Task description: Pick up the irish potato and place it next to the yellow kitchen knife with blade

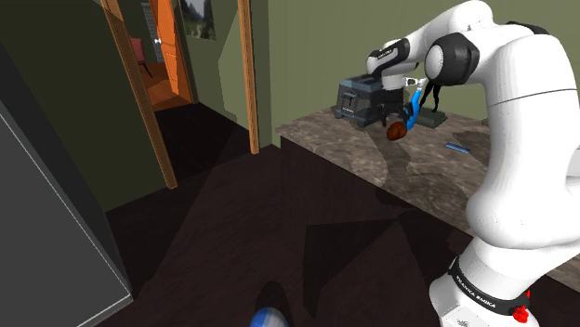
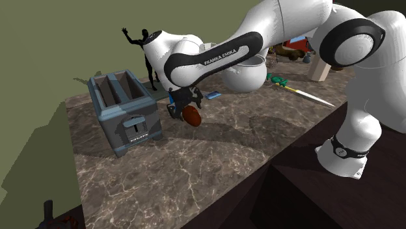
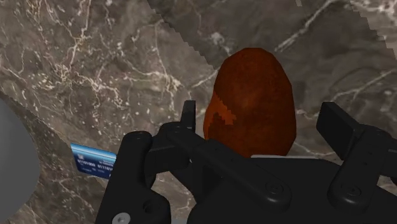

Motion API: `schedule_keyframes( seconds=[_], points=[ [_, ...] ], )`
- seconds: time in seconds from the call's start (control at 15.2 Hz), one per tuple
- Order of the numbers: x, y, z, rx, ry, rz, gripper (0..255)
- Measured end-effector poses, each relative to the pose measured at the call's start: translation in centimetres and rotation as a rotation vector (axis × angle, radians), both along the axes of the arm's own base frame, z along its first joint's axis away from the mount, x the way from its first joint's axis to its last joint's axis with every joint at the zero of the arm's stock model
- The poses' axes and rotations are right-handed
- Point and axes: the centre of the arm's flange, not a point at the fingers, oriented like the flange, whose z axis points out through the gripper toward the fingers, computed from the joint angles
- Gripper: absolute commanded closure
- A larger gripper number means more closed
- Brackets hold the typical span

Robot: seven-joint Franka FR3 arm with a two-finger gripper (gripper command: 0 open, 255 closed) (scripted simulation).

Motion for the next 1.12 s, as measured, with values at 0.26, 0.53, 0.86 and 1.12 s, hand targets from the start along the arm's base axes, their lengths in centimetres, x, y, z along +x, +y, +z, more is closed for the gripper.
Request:
schedule_keyframes(
  seconds=[0.26,0.53,0.86,1.12],
  points=[
    [-0.6,0.0,-1.6,0.000,0.000,-0.001,0],
    [-0.7,0.1,-1.9,0.000,0.000,-0.001,0],
    [-0.7,0.1,-1.8,-0.001,-0.001,-0.001,255],
    [-0.7,0.1,-1.8,-0.001,-0.001,0.000,255]
  ],
)
